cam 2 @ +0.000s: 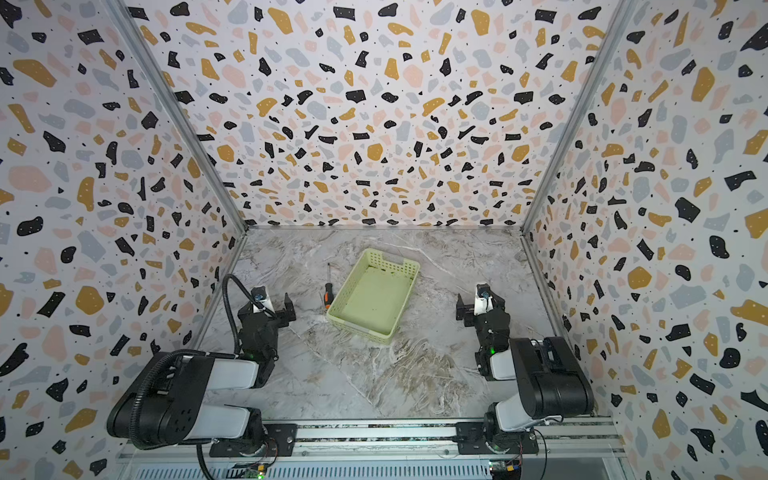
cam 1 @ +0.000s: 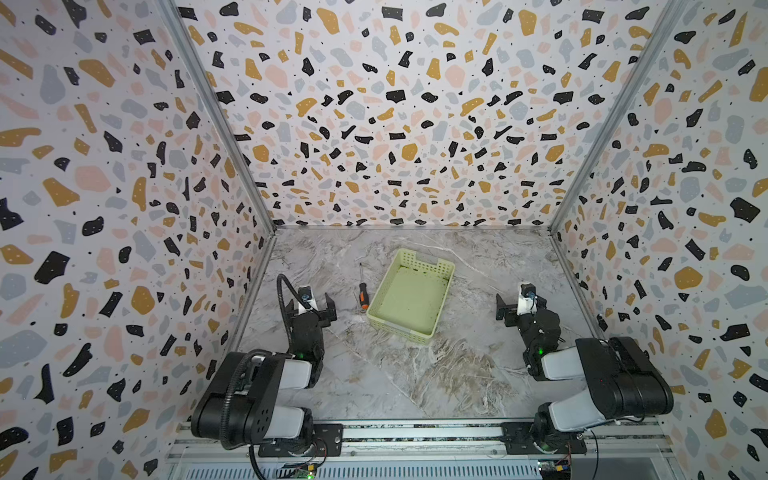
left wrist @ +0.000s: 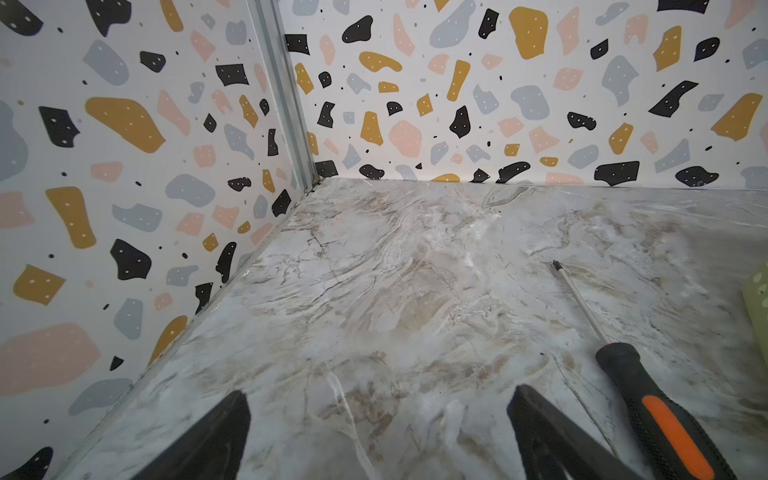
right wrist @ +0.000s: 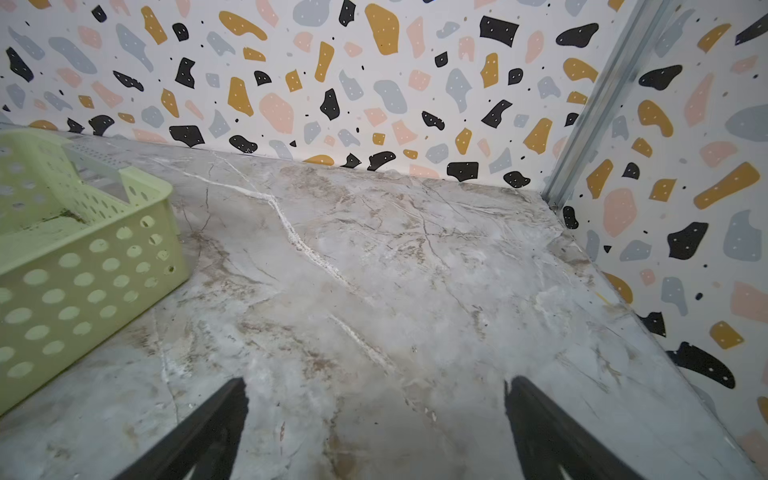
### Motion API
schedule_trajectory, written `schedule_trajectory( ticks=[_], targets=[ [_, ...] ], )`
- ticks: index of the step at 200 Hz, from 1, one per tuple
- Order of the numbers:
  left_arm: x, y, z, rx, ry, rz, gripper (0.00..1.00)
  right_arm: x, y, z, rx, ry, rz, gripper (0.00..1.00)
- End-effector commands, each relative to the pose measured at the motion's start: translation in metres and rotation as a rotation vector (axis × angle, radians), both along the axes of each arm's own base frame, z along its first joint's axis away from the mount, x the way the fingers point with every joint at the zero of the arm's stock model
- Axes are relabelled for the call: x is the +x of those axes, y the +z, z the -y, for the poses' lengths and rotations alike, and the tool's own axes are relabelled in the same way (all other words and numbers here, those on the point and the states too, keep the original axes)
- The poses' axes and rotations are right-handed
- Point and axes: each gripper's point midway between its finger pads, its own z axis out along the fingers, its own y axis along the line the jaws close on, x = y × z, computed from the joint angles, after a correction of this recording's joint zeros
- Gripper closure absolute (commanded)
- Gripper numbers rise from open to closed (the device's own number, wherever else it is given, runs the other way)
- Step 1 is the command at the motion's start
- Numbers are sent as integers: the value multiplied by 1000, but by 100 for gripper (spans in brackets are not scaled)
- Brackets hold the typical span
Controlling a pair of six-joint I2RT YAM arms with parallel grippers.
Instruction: Put the screwdriver in the bin
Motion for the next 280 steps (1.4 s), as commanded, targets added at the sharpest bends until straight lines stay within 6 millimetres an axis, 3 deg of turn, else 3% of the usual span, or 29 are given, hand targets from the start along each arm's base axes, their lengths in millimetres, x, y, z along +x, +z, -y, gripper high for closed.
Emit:
schedule_trajectory(
  ticks=[1, 244, 280],
  targets=[
    [0, 14, -4, -10, 15, 65, 1, 5, 8, -1, 16, 3, 22, 1],
    [0, 15, -3, -10, 14, 68, 0, 5, 8, -1, 16, 3, 23, 1],
    [-5, 20, -20, -35, 122, 88, 0, 5, 9, 0, 18, 4, 24, 1]
  ],
)
